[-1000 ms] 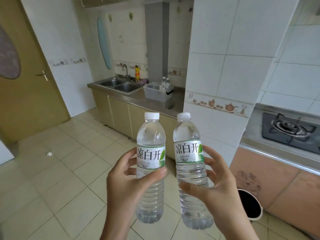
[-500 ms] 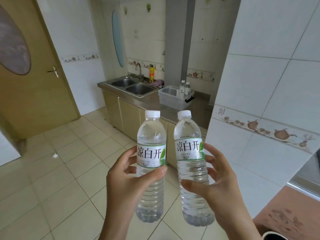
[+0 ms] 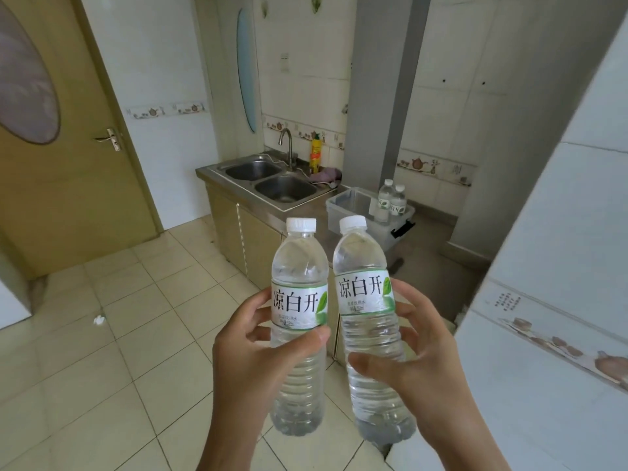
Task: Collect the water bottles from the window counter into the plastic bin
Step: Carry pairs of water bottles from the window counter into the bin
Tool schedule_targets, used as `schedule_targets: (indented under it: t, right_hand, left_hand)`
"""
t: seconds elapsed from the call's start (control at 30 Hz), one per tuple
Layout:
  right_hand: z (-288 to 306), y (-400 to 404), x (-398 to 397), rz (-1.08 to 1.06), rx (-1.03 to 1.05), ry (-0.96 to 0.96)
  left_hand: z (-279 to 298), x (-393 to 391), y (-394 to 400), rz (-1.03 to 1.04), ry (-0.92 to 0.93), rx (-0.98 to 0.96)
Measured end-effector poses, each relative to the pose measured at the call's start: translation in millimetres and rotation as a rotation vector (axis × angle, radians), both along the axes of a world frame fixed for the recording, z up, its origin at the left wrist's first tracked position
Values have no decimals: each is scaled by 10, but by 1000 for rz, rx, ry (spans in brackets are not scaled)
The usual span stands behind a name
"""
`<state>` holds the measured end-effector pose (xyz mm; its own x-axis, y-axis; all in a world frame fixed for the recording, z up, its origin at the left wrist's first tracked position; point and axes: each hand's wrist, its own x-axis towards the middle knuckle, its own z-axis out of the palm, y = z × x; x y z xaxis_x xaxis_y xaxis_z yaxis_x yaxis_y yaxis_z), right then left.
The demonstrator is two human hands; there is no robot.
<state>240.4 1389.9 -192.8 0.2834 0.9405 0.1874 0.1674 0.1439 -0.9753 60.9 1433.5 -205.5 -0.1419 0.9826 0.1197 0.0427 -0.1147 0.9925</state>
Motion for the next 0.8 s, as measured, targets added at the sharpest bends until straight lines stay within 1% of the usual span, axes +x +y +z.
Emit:
schedule_targets:
  t: [0.23,0.5,0.63,0.8]
  right_hand:
    - [-179,1245,73,-35,-8,14]
    - [-254,2740,101,-145,6,26]
    - [-304,3294,201,-201,-13,35]
    - [-416,3878,555,-267,-50,34]
  left_hand:
    - [-102,90,1293,-23,9,-5]
    - [-137,200,2987,-99,17,-46]
    - [-190,322,3648,-164,30,-60]
    - [-313,703,4346,-219,26,-109]
